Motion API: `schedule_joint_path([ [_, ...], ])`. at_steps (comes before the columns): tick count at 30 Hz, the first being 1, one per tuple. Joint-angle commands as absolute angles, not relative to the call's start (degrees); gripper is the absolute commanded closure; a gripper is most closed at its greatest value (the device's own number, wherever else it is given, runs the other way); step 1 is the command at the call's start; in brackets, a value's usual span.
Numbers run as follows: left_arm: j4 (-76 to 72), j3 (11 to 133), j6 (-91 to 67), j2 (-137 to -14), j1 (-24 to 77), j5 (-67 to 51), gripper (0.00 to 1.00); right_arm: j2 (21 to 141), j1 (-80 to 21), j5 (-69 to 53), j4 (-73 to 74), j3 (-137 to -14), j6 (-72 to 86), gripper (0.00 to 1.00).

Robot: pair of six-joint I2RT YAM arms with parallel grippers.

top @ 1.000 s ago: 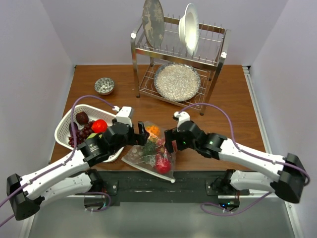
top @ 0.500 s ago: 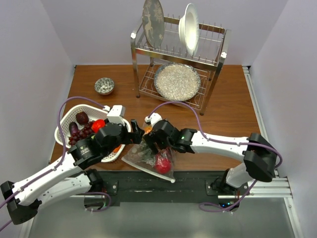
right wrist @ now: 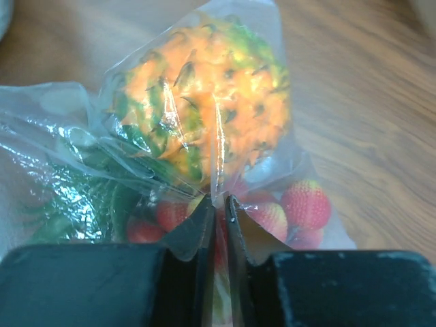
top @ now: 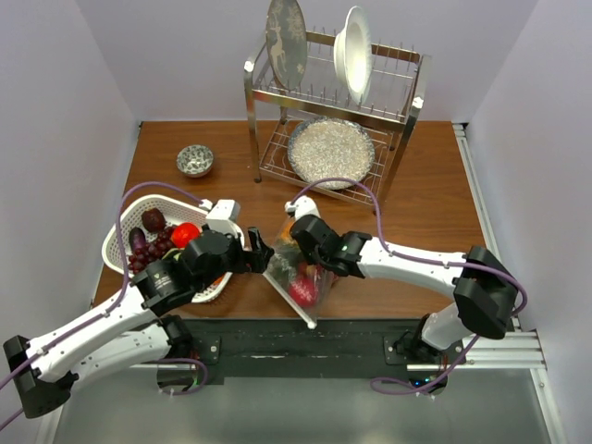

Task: Open the zip-top bag and remove the fake food

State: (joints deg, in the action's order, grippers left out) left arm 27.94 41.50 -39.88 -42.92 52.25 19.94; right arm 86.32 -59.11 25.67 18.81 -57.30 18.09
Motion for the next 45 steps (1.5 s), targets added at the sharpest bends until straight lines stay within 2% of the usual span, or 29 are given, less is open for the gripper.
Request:
schedule_joint_path([
  [1, 23.1, 39.4, -40.2, -44.6, 52.5, 14.3, 0.09, 83.6, -54.2, 31.3, 22.0, -57.4, 22.7, 0.89],
  [8, 14.9, 31.7, -43.9, -47.5, 52.6, 6.6, 0.19, 83.0, -49.7, 32.8, 19.3, -57.8, 22.3, 0.89],
  [11, 9.3, 27.9, -46.4, -49.1, 52.9, 3.8, 0.25, 82.7, -49.5, 30.5, 19.6, -59.1, 22.6, 0.75],
  [12, 6.1, 27.0, -47.1, -49.6, 53.1, 3.1, 0.26, 82.3, -49.6, 29.3, 20.1, -59.1, 23.0, 0.57],
  [16, -1.9, 22.3, -51.9, -50.7, 54.0, 0.7, 0.34, 75.3, -49.6, 24.2, 21.6, -57.2, 25.8, 0.35],
  [22, -6.5, 18.9, -55.0, -52.0, 56.9, 1.2, 0.43, 62.6, -49.6, 15.9, 22.3, -46.4, 34.8, 0.37],
  [23, -7.2, 18.0, -55.5, -52.6, 58.0, 1.7, 0.43, 58.9, -49.6, 11.5, 21.5, -44.1, 36.1, 0.37],
  [26, -10.3, 16.2, -57.3, -54.0, 59.9, 2.5, 0.46, 52.7, -49.7, 2.2, 15.1, -34.3, 42.3, 0.39],
  [29, -12.7, 15.0, -58.5, -55.6, 61.6, 3.4, 0.49, 50.5, -51.3, -1.6, 6.7, -25.8, 48.6, 0.4],
  [33, -15.5, 14.6, -59.7, -57.6, 63.4, 4.5, 0.51, 51.5, -56.6, -1.3, -4.4, -19.5, 55.0, 0.41],
  [38, -17.0, 14.9, -60.4, -60.4, 65.0, 6.1, 0.53, 54.0, -57.8, -1.6, -17.8, -12.5, 60.0, 0.46],
  [41, -18.5, 14.8, -60.6, -62.1, 65.3, 6.2, 0.56, 55.8, -58.4, -0.4, -21.5, -10.8, 61.3, 0.52],
  [45, -20.1, 15.4, -60.7, -64.1, 65.5, 6.4, 0.57, 57.7, -58.5, -0.1, -25.3, -9.8, 62.0, 0.55],
])
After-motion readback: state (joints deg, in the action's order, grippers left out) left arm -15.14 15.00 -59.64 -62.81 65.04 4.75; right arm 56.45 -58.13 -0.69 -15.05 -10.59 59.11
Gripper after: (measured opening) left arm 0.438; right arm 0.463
